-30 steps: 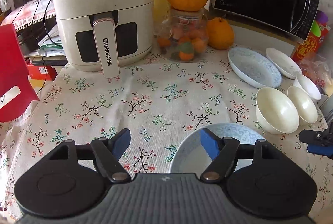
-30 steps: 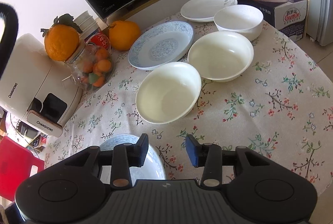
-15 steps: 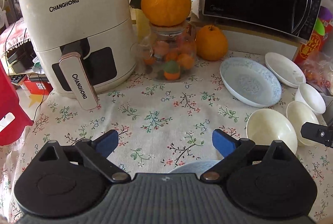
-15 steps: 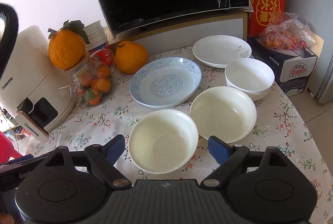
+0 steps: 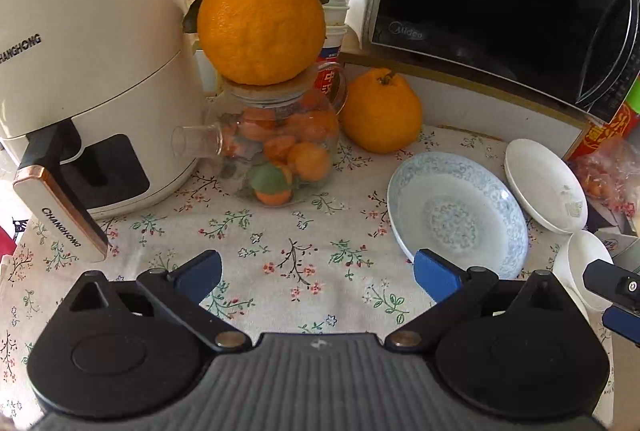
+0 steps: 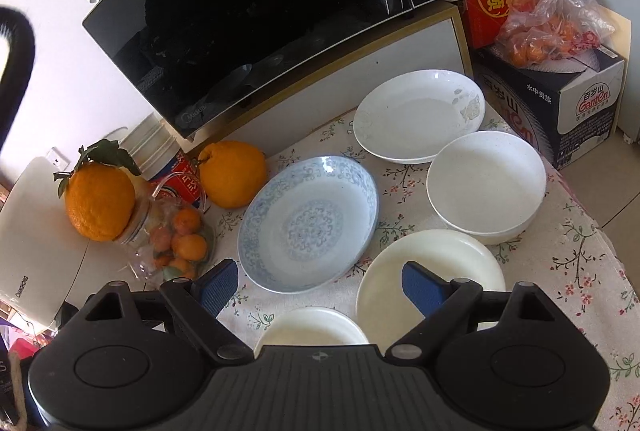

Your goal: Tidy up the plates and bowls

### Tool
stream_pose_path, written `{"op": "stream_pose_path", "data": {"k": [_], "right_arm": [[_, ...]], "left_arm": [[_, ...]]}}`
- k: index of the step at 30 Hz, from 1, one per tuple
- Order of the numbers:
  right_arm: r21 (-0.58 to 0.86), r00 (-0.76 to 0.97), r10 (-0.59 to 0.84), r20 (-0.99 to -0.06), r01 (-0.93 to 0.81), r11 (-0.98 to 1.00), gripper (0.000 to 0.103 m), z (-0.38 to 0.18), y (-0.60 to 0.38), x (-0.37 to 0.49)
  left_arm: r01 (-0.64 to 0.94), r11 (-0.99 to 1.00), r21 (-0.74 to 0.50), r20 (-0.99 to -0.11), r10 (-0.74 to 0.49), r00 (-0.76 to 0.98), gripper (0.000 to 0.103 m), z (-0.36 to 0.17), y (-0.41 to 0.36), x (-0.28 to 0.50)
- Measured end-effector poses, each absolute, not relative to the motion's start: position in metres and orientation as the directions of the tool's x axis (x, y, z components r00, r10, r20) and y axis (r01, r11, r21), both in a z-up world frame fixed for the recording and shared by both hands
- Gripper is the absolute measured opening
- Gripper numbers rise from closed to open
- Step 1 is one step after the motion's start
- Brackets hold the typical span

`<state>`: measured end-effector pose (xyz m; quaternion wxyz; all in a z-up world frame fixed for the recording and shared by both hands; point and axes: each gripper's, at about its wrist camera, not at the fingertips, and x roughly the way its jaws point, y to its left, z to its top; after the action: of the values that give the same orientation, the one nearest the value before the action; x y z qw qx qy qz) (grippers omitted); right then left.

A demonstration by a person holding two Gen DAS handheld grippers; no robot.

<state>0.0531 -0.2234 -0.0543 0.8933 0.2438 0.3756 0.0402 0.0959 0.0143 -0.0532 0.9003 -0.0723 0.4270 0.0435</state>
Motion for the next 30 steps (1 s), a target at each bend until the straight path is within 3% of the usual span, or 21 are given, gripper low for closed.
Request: {"op": "stream_pose_path", "data": {"k": [8, 25, 30], "right_arm": [[0.488, 0.723, 0.265, -0.639, 0.114, 0.865, 0.085, -0.069, -0.228, 0.09], [0.452, 0.658, 0.245, -0.712, 0.164, 0.877, 0.06, -0.115, -0.217, 0.133], [0.438, 0.675, 0.222, -0.704, 0.167, 0.883, 0.059, -0.117, -0.216, 0.139]], "left_arm": [[-0.144, 0.983, -0.114, -0.806, -0.006, 0.592, 0.102, -0.084, -0.002, 0.129], [-0.141, 0.977, -0.162, -0.826, -0.056, 0.561, 0.097, -0.126, -0.012, 0.174], [-0.123, 0.982, -0.145, -0.824, -0.051, 0.564, 0.092, -0.131, -0.017, 0.184]]}}
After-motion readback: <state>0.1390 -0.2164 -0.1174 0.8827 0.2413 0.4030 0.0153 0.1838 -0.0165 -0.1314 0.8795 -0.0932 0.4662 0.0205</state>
